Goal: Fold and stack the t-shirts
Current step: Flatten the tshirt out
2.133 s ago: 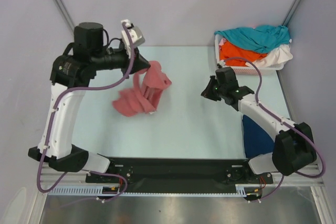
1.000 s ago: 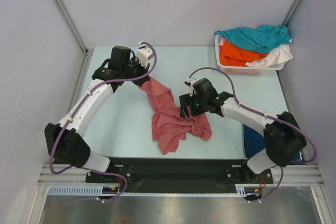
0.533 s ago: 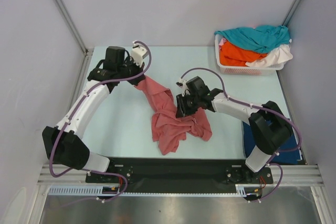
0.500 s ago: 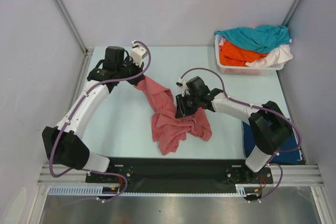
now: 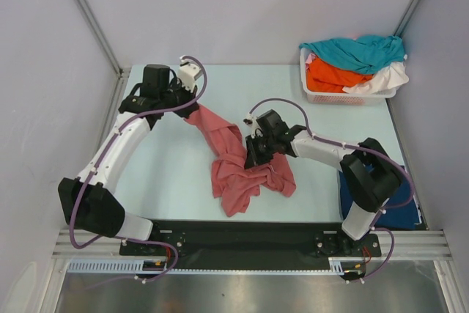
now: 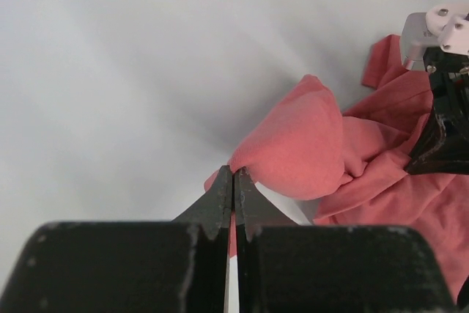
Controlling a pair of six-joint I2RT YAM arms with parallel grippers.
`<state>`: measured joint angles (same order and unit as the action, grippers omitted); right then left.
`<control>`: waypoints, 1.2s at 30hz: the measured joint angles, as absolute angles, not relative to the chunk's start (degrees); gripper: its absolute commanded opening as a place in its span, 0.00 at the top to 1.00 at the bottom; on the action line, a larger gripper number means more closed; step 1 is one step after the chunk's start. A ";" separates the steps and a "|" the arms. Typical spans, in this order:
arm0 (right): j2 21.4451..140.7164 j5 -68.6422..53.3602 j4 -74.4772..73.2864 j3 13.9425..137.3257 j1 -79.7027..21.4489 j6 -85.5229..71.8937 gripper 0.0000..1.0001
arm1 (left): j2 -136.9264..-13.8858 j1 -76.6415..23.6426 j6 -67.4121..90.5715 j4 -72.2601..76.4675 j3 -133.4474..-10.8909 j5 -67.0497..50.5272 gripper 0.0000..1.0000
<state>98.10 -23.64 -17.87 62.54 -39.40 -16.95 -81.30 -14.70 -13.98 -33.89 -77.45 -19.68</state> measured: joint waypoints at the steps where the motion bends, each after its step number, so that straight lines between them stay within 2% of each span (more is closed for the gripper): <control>1: 98.50 -23.62 -17.85 62.54 -39.42 -16.82 1.00 | -81.28 -14.57 -13.96 -33.87 -77.41 -19.68 1.00; 7: 97.34 -21.04 -20.10 63.42 -39.24 -17.52 1.00 | -81.21 -10.72 -13.89 -33.71 -77.23 -19.14 1.00; 12: 88.27 -15.33 -26.02 67.57 -38.76 -15.84 1.00 | -81.03 0.03 -13.93 -37.74 -80.66 -20.12 1.00; 19: 71.00 -8.12 -32.08 73.08 -38.65 -12.49 1.00 | -76.86 10.96 -17.26 -46.46 -95.33 -20.05 1.00; 24: 64.71 -5.85 -34.30 74.08 -38.68 -11.14 1.00 | -73.28 13.56 -21.26 -54.08 -110.98 -19.62 1.00; 27: 61.34 -4.97 -35.11 73.67 -38.68 -10.59 1.00 | -70.96 13.67 -23.09 -56.27 -115.09 -18.83 1.00; 30: 58.13 -4.64 -34.00 71.00 -38.33 -10.48 1.00 | -68.14 13.69 -24.53 -56.77 -114.83 -17.47 1.00; 33: 57.28 -4.38 -31.81 66.61 -36.36 -10.48 1.00 | -66.04 13.69 -24.73 -53.28 -108.29 -16.97 1.00; 36: 59.70 -5.02 -27.88 61.91 -31.42 -10.70 1.00 | -69.97 13.67 -24.43 -49.36 -101.97 -16.82 0.99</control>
<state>59.70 -5.02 -27.88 61.91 -31.42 -10.70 -69.97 13.67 -24.43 -49.36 -101.97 -16.82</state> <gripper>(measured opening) 0.022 0.008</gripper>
